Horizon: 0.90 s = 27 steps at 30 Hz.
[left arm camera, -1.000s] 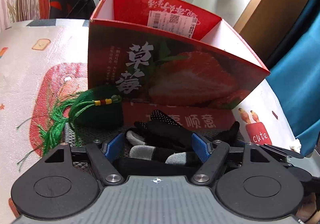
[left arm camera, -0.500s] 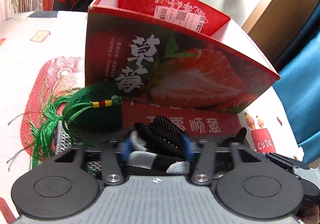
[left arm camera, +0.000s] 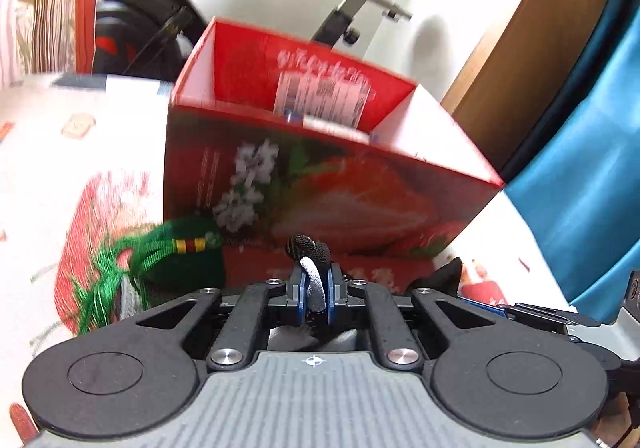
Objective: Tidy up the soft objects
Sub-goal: 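Close both grippers on the black gloves and lift them toward the box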
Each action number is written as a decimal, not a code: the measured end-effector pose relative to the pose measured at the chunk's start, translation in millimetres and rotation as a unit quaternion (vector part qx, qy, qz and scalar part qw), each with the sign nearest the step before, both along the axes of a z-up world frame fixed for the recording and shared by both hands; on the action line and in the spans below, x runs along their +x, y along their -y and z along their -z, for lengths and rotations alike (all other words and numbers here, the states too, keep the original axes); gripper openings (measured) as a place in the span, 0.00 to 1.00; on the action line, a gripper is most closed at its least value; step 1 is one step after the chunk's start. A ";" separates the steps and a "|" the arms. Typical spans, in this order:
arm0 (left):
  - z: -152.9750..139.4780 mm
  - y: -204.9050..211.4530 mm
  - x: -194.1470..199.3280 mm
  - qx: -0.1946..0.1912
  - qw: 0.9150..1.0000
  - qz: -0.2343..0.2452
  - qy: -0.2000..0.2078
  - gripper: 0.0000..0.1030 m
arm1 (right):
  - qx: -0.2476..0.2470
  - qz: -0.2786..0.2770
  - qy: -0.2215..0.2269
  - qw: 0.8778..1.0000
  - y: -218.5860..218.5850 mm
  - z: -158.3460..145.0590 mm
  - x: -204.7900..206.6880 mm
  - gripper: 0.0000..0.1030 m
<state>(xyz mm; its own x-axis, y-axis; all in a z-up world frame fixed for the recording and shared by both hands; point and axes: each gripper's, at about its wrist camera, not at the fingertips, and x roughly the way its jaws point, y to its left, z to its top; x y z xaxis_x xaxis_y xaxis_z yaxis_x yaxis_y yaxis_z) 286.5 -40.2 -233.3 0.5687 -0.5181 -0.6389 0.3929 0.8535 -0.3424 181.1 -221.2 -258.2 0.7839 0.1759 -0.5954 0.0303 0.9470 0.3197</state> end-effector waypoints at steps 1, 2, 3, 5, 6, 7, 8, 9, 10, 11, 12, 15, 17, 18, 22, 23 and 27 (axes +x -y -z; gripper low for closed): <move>-5.8 -1.6 -1.5 -0.002 1.000 -0.001 0.009 0.10 | -0.004 0.001 0.006 1.000 0.4 -4.0 -0.4 0.07; -10.3 -3.4 -2.4 -0.005 1.000 -0.003 0.016 0.10 | -0.006 0.001 0.014 1.000 1.5 -8.8 -0.9 0.07; -14.8 -5.4 -3.0 -0.012 1.000 -0.003 0.022 0.10 | -0.006 0.003 0.021 1.000 2.8 -13.2 -1.5 0.07; -21.3 -8.6 -3.4 -0.021 0.999 -0.006 0.030 0.10 | -0.007 0.004 0.033 0.999 5.2 -21.5 -2.0 0.07; -24.9 -10.1 -4.1 -0.025 0.999 -0.008 0.034 0.10 | -0.007 0.003 0.039 0.999 6.5 -26.2 -1.6 0.07; -28.1 -11.2 -4.9 -0.029 0.999 -0.009 0.038 0.10 | -0.007 0.002 0.044 0.999 7.6 -30.7 -1.6 0.07; -32.4 -11.2 -5.6 -0.033 0.999 -0.011 0.042 0.10 | -0.009 0.000 0.050 0.999 7.7 -34.5 -1.7 0.07; -36.7 -11.7 -6.9 -0.037 0.998 -0.011 0.047 0.10 | -0.010 -0.002 0.057 0.998 7.9 -39.4 -1.9 0.07; -41.1 -12.5 -8.6 -0.042 0.998 -0.012 0.053 0.10 | -0.013 -0.004 0.064 0.998 7.7 -44.6 -2.1 0.07; -46.1 -13.4 -10.4 -0.045 0.997 -0.012 0.060 0.10 | -0.016 -0.006 0.073 0.997 7.3 -50.6 -2.4 0.07; -51.2 -14.0 -11.8 -0.048 0.997 -0.013 0.066 0.10 | -0.020 -0.008 0.080 0.997 6.3 -56.5 -2.1 0.07; -65.3 -15.1 -12.3 -0.058 0.995 -0.016 0.084 0.10 | -0.026 -0.014 0.097 0.995 6.2 -72.4 1.2 0.07; -74.7 -15.6 -11.4 -0.062 0.993 -0.017 0.096 0.10 | -0.033 -0.019 0.108 0.993 6.1 -83.1 6.3 0.07; -80.8 -15.7 -10.6 -0.063 0.992 -0.017 0.106 0.10 | -0.036 -0.020 0.113 0.993 6.3 -88.1 9.2 0.07; -100.0 -12.9 -2.8 -0.066 0.989 -0.010 0.135 0.10 | -0.040 -0.026 0.133 0.990 8.2 -108.1 24.3 0.07; -104.4 -12.2 0.3 -0.065 0.988 -0.010 0.142 0.10 | -0.042 -0.029 0.138 0.989 8.4 -112.8 29.6 0.07; -119.7 -5.7 19.0 -0.056 0.983 -0.009 0.172 0.10 | -0.073 -0.043 0.160 0.983 5.6 -129.2 54.7 0.07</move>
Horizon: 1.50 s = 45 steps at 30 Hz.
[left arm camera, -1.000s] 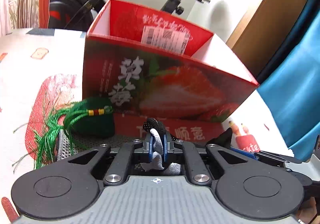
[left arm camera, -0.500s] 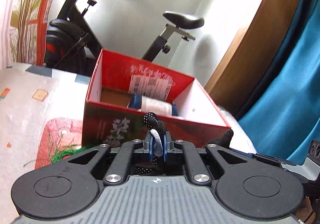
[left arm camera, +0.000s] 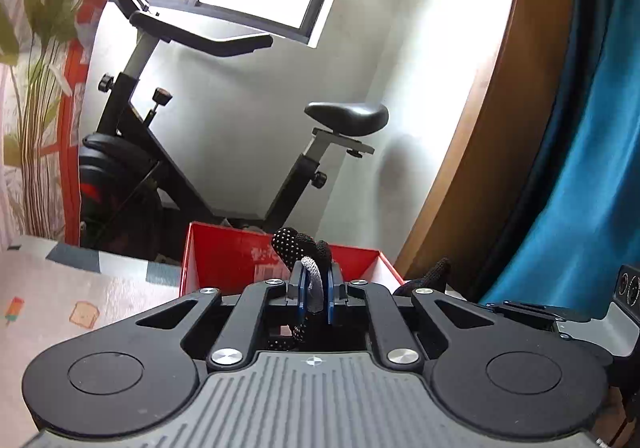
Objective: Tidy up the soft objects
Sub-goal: 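Close both grippers on the black gloves and lift them toward the box, then lower the gloves into the red box and open both grippers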
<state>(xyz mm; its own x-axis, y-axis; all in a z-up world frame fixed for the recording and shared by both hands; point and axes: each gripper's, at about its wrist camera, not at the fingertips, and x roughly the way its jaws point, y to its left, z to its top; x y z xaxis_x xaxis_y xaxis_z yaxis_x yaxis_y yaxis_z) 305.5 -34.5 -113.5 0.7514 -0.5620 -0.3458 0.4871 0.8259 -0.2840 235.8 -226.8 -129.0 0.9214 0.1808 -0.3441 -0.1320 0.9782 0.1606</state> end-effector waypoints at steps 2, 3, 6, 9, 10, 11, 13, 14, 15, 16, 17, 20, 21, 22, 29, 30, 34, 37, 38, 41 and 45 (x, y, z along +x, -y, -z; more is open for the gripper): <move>-6.1 5.0 9.4 0.007 1.000 0.000 0.016 0.10 | -0.009 -0.002 0.006 1.000 -0.8 -5.8 15.9 0.07; -10.4 8.2 14.2 0.014 1.000 0.000 0.028 0.10 | -0.012 -0.002 0.007 1.000 -0.2 -7.6 22.3 0.07; -18.2 18.1 27.7 0.033 0.998 -0.001 0.055 0.10 | -0.024 0.002 0.010 1.000 0.3 -11.0 43.5 0.07; -15.8 26.7 46.7 0.048 0.997 -0.004 0.056 0.10 | -0.034 0.009 0.002 0.999 2.4 -6.8 60.9 0.07; -11.8 29.0 53.6 0.052 0.998 -0.004 0.047 0.11 | -0.038 0.012 -0.006 0.999 3.1 -2.6 66.6 0.07; -6.2 30.8 61.3 0.054 0.998 -0.001 0.033 0.11 | -0.042 0.014 -0.013 0.999 4.1 0.8 71.1 0.07; 8.1 33.4 75.1 0.059 0.998 0.004 0.002 0.11 | -0.046 0.020 -0.037 0.998 6.4 14.4 78.8 0.07; 15.1 35.8 79.6 0.062 0.998 0.006 -0.012 0.11 | -0.046 0.022 -0.049 0.997 8.2 20.8 81.8 0.07; 25.0 36.3 85.7 0.066 0.997 0.008 -0.031 0.11 | -0.046 0.026 -0.061 0.997 9.9 27.3 84.1 0.07; 33.4 37.6 89.7 0.069 0.996 0.010 -0.048 0.11 | -0.046 0.029 -0.074 0.996 11.6 34.5 85.9 0.07; 41.1 38.0 92.9 0.070 0.995 0.012 -0.066 0.11 | -0.045 0.033 -0.087 0.995 13.3 42.4 87.3 0.07; 59.7 37.7 100.1 0.064 0.990 0.022 -0.123 0.11 | -0.048 0.047 -0.119 0.991 16.9 58.8 88.9 0.07; 63.8 38.2 100.2 0.066 0.989 0.025 -0.130 0.11 | -0.047 0.050 -0.127 0.990 17.4 63.1 89.0 0.07; 67.7 39.2 100.2 0.073 0.988 0.028 -0.135 0.11 | -0.047 0.053 -0.133 0.989 18.3 66.6 88.9 0.07; 79.5 45.3 98.9 0.096 0.981 0.053 -0.158 0.12 | -0.047 0.061 -0.148 0.986 22.9 76.8 83.7 0.08; 80.3 46.1 97.0 0.097 0.981 0.055 -0.158 0.13 | -0.047 0.064 -0.149 0.986 24.5 76.4 83.4 0.09; 79.6 45.5 93.1 0.110 0.980 0.051 -0.156 0.28 | -0.049 0.077 -0.146 0.985 28.5 75.0 79.0 0.11; 72.8 44.3 88.7 0.113 0.982 0.049 -0.141 0.54 | -0.046 0.082 -0.137 0.986 28.4 71.6 73.8 0.15; 69.8 43.6 86.4 0.112 0.983 0.048 -0.134 0.59 | -0.044 0.084 -0.133 0.987 28.9 69.6 71.8 0.19; 60.6 43.1 79.8 0.116 0.985 0.048 -0.115 0.70 | -0.032 0.089 -0.118 0.988 29.7 64.9 63.8 0.24; 47.4 40.2 66.7 0.122 0.988 0.042 -0.087 0.91 | -0.020 0.100 -0.104 0.989 30.6 58.0 52.1 0.48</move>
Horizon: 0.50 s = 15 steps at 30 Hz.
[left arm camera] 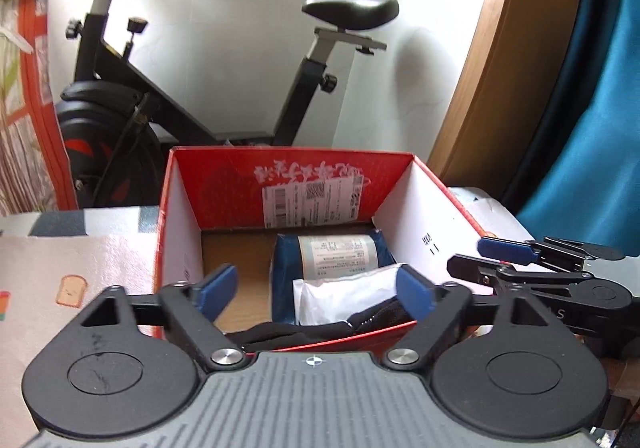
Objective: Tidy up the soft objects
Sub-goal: 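Lower the gloves into the red box and open both grippers, then move both open grippers down to the black eye mask on the table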
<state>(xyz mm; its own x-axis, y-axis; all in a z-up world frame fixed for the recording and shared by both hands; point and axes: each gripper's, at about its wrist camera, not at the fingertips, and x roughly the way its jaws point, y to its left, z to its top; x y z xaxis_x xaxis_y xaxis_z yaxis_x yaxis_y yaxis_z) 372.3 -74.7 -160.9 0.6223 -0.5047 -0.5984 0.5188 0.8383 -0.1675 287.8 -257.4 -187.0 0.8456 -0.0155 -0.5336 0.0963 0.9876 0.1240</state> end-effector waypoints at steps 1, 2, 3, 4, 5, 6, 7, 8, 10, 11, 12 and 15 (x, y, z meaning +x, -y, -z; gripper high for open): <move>-3.2 -1.7 -4.4 0.001 1.000 -0.005 0.010 0.94 | 0.001 0.002 0.004 1.000 0.0 -1.3 -2.8 0.51; -5.9 -3.5 -8.4 0.002 1.000 -0.009 0.018 0.95 | 0.004 0.003 0.008 1.000 -0.4 -3.2 -6.6 0.56; -8.8 -4.9 -12.8 0.003 1.000 -0.011 0.025 0.97 | 0.009 0.003 0.012 1.000 -0.1 -4.9 -10.5 0.63; -11.0 -7.0 -16.9 0.003 0.999 -0.011 0.030 0.98 | 0.013 0.004 0.016 1.000 0.1 -6.4 -14.1 0.67; -13.7 -9.2 -21.8 0.004 0.999 -0.013 0.035 1.00 | 0.016 0.004 0.020 1.000 -0.1 -8.0 -17.6 0.76; -15.6 -11.4 -26.2 0.005 0.999 -0.015 0.039 1.00 | 0.019 0.005 0.025 0.999 -0.6 -9.5 -21.9 0.85; -16.9 -13.8 -30.5 0.006 0.999 -0.018 0.042 1.00 | 0.021 0.005 0.030 0.999 -1.0 -10.6 -26.0 0.88; -18.0 -16.4 -34.5 0.005 0.999 -0.020 0.043 1.00 | 0.023 0.005 0.033 0.999 -1.5 -11.5 -29.3 0.95; -18.6 -22.2 -42.1 0.004 0.999 -0.025 0.043 1.00 | 0.027 0.006 0.040 0.999 -2.3 -13.8 -36.9 0.99; -18.5 -24.9 -45.7 0.003 0.999 -0.028 0.043 1.00 | 0.029 0.008 0.041 0.999 -2.8 -14.1 -40.3 0.99; -17.6 -28.6 -50.0 0.003 0.999 -0.032 0.041 1.00 | 0.031 0.009 0.041 0.999 -3.4 -14.2 -44.0 0.99; -13.1 -38.8 -61.2 -0.001 0.999 -0.042 0.035 1.00 | 0.038 0.011 0.040 0.998 -6.4 -11.7 -56.6 1.00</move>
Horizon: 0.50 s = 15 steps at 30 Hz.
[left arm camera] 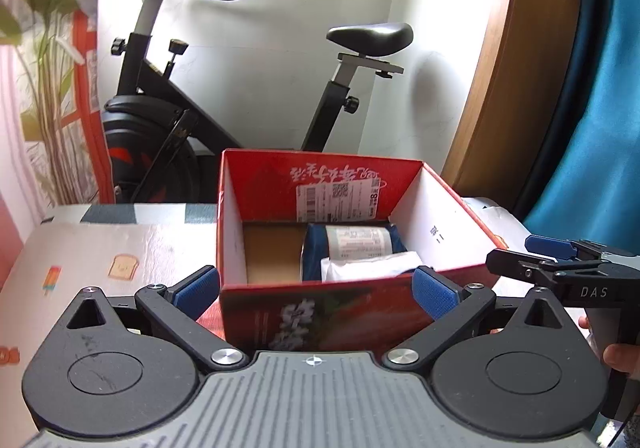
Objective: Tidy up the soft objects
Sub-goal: 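Move both open grippers down to the black eye mask on the table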
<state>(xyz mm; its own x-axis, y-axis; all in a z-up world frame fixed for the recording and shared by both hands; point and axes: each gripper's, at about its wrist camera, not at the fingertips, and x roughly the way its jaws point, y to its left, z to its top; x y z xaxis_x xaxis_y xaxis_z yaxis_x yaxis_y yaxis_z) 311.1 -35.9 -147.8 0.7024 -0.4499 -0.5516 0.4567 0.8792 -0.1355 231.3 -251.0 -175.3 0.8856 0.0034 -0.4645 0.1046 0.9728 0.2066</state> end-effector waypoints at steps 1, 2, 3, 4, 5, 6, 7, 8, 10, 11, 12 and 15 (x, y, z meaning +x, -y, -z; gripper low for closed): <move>1.9 -3.1 -3.5 -0.001 1.000 -0.002 -0.003 1.00 | 0.002 0.002 -0.001 1.000 -0.7 0.9 -3.2 1.00; 4.3 -6.9 -7.6 -0.002 1.000 -0.005 -0.006 1.00 | 0.005 0.004 -0.002 1.000 -1.5 2.1 -7.2 1.00; 6.8 -11.0 -12.0 -0.003 1.000 -0.008 -0.010 1.00 | 0.007 0.007 -0.001 1.000 -3.1 3.5 -12.7 1.00; 9.4 -15.1 -15.8 -0.005 1.000 -0.010 -0.014 1.00 | 0.010 0.010 0.002 1.000 -4.1 4.5 -17.1 1.00; 11.8 -19.0 -20.0 -0.007 1.000 -0.013 -0.017 1.00 | 0.010 0.012 0.006 1.000 -5.8 5.8 -22.5 1.00; 14.0 -23.5 -25.0 -0.009 1.000 -0.017 -0.018 1.00 | 0.008 0.013 0.008 1.000 -7.8 7.0 -26.8 1.00; 15.9 -27.2 -29.5 -0.011 1.000 -0.023 -0.018 1.00 | 0.003 0.015 0.008 1.000 -10.4 8.3 -30.9 1.00; 18.3 -31.2 -34.2 -0.011 0.999 -0.029 -0.019 1.00 | -0.002 0.016 0.008 1.000 -13.4 10.1 -35.5 1.00; 22.9 -39.1 -43.1 -0.012 0.999 -0.038 -0.023 1.00 | -0.008 0.015 0.007 1.000 -18.9 14.3 -43.6 1.00; 25.6 -43.0 -47.7 -0.011 0.999 -0.044 -0.025 1.00 | -0.008 0.012 0.006 1.000 -21.0 16.5 -46.1 1.00; 28.5 -45.8 -51.6 -0.009 0.998 -0.048 -0.028 1.00 | -0.007 0.009 0.005 1.000 -23.1 19.0 -48.6 1.00; 38.3 -53.0 -63.0 -0.009 0.998 -0.059 -0.037 1.00 | 0.012 0.001 0.009 1.000 -28.1 27.6 -58.3 1.00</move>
